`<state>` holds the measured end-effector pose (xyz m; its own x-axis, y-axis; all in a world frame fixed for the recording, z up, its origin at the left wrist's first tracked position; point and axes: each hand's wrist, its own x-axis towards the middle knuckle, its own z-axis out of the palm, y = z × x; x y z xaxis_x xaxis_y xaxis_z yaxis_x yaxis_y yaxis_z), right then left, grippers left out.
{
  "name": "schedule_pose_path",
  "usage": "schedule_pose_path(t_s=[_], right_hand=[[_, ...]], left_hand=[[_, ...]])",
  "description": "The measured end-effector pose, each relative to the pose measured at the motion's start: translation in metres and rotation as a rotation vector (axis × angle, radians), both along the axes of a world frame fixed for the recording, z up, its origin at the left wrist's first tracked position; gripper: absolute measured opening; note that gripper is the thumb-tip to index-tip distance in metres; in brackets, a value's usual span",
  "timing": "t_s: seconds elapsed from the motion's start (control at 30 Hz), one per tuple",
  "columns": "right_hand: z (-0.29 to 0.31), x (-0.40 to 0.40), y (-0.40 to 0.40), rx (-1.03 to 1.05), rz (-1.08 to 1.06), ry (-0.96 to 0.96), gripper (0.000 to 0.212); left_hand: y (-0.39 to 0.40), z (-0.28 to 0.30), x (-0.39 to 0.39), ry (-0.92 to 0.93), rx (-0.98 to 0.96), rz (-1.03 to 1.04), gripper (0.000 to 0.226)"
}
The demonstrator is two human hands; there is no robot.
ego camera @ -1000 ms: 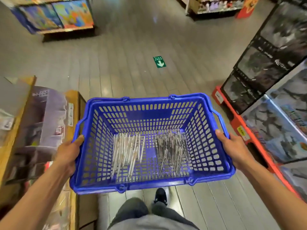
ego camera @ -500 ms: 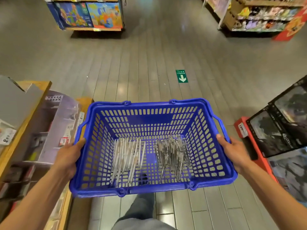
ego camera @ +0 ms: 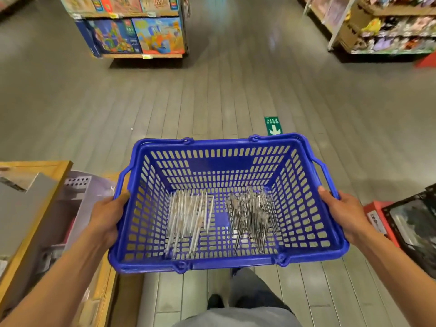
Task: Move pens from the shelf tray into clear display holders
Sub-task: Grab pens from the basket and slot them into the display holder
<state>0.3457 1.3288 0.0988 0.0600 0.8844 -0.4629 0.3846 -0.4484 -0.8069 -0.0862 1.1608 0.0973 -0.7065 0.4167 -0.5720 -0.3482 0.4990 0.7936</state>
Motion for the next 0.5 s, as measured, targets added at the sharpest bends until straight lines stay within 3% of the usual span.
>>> schedule_pose_path(t_s=[0.5], right_hand=[[-0.014, -0.157, 0.336, 0.010, 0.218, 0.005, 0.040]], left_hand=[[0.246, -0.022, -0.126, 0.018, -0.070, 0.182, 0.030]])
